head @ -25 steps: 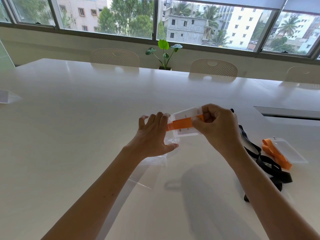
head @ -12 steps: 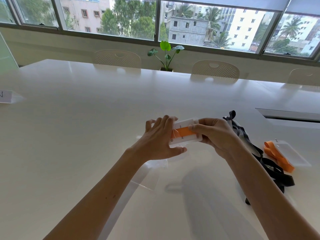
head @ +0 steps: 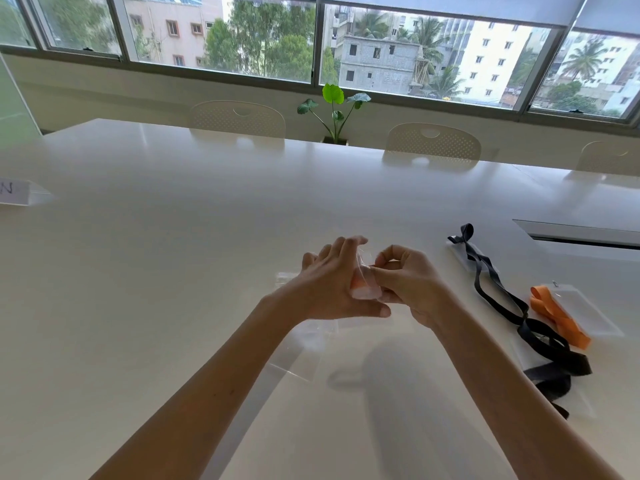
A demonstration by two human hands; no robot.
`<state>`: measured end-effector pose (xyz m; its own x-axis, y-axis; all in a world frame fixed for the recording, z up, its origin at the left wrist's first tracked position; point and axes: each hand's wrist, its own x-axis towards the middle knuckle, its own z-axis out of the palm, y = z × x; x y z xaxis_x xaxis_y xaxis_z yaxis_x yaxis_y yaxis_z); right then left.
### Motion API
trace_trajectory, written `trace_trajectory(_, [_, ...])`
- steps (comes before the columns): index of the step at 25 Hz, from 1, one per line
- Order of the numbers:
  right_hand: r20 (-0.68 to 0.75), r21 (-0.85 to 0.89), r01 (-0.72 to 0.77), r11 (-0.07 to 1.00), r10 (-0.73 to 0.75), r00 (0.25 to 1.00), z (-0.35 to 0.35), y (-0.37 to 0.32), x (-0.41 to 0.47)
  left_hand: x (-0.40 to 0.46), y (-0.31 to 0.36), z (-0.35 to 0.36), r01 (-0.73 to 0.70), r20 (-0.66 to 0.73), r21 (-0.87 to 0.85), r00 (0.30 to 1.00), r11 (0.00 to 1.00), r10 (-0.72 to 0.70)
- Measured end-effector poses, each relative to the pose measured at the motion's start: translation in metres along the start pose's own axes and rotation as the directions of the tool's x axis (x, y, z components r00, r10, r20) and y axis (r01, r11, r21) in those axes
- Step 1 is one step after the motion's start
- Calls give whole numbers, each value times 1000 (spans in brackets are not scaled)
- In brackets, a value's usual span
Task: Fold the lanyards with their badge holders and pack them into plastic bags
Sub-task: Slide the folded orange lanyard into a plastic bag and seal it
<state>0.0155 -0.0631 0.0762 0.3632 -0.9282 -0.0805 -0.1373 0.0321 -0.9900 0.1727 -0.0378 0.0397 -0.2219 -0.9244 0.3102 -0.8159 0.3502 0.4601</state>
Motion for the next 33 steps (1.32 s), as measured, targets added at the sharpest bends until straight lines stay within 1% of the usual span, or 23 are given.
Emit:
trace_trajectory(1, [20,-22,24,999,-24,1000,-1,-1,1,0,0,-9,37,71,-156,997,987,-26])
trace_trajectory(2, [51,-46,45,998,-42,998,-4,-2,2,0,-2,-20,63,124,-299,992,952,-27])
trace_trajectory(3, [92,-71,59,996,-53,994,-6,-4,1,-1,-5,-30,71,155,-392,988,917,-10])
trace_trajectory(4, [138,-98,70,993,-56,989,-7,-6,1,-1,-7,-39,61,169,-434,986,899,14])
trace_trajectory(6, [223,-158,91,983,-54,973,-9,-10,0,-1,-10,-50,36,186,-475,981,879,61])
trace_trajectory(8, [275,-206,118,971,-58,960,-9,-13,1,-3,-10,-54,41,203,-488,977,872,67])
trace_trajectory(11, [301,-217,150,965,-80,950,-11,-18,1,-5,-12,-58,108,220,-483,976,869,1])
trace_trajectory(13, [307,-199,144,969,-78,949,-14,-22,1,-6,-14,-62,154,248,-480,968,864,-35])
trace_trajectory(16, [324,-218,143,965,-66,944,-17,-27,1,-9,-10,-64,159,355,-415,935,896,-2])
trace_trajectory(19, [381,-250,162,955,-57,923,-17,-29,2,-11,-6,-64,189,440,-422,898,887,18])
trace_trajectory(21, [391,-236,161,958,-58,919,-16,-28,1,-13,-6,-64,205,431,-441,903,874,5])
trace_trajectory(26, [385,-217,148,965,-55,921,-16,-25,2,-14,-9,-66,214,363,-548,932,809,-1])
trace_trajectory(31, [371,-205,117,972,-34,928,-16,-21,4,-9,-12,-60,140,204,-594,979,792,-19])
trace_trajectory(33, [384,-129,89,988,-33,923,-18,-20,5,-8,-12,-57,135,150,-605,987,785,-54])
